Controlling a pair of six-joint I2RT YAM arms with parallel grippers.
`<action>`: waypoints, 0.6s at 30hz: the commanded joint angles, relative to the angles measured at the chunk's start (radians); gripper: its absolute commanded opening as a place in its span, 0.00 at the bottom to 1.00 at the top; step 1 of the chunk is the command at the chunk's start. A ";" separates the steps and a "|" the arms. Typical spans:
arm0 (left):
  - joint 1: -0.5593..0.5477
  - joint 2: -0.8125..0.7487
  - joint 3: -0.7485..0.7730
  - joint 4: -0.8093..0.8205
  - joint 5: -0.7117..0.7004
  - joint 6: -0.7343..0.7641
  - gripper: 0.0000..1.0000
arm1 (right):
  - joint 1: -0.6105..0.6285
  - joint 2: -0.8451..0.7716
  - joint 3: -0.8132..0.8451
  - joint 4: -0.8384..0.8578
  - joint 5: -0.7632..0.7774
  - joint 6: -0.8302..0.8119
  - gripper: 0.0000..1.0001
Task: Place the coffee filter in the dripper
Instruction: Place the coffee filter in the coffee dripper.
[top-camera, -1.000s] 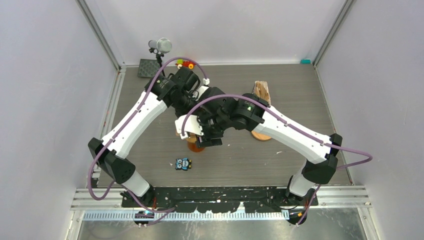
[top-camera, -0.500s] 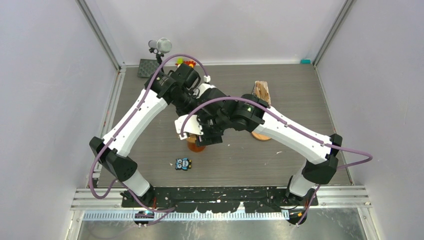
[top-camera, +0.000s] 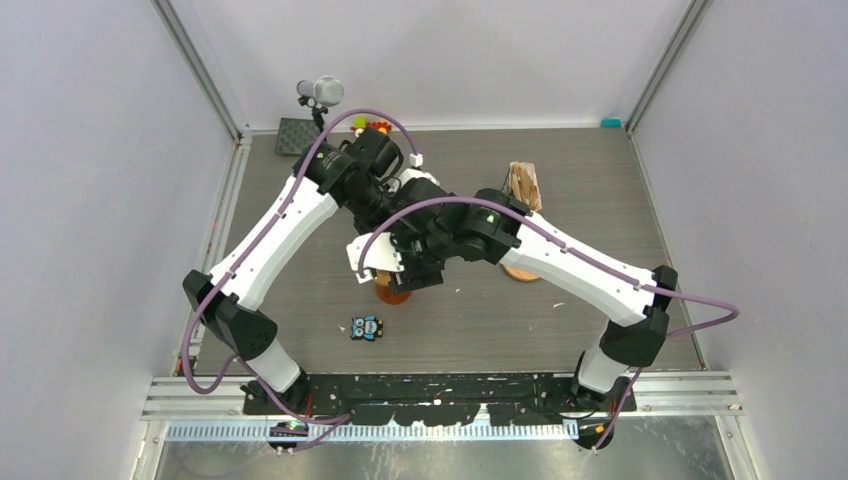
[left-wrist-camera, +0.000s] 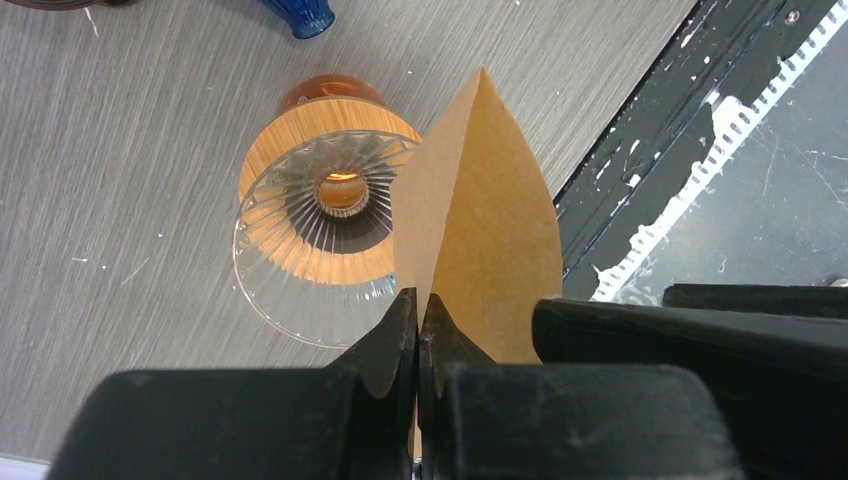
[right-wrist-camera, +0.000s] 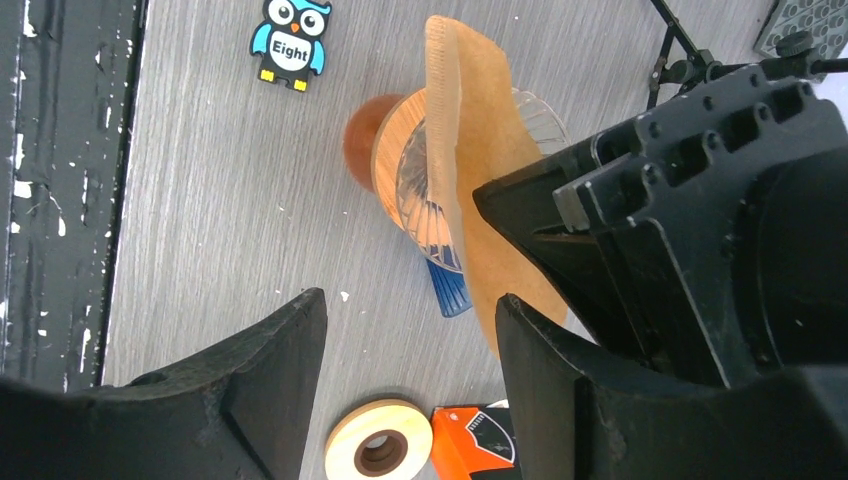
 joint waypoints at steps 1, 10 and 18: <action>0.004 -0.001 0.052 -0.033 0.030 0.010 0.00 | 0.006 0.016 0.005 0.012 0.009 -0.029 0.67; 0.004 -0.001 0.062 -0.049 0.007 0.027 0.02 | 0.006 0.040 -0.040 0.017 0.006 -0.048 0.65; 0.003 -0.001 0.063 -0.069 -0.057 0.040 0.08 | 0.005 0.046 -0.059 0.026 -0.016 -0.040 0.60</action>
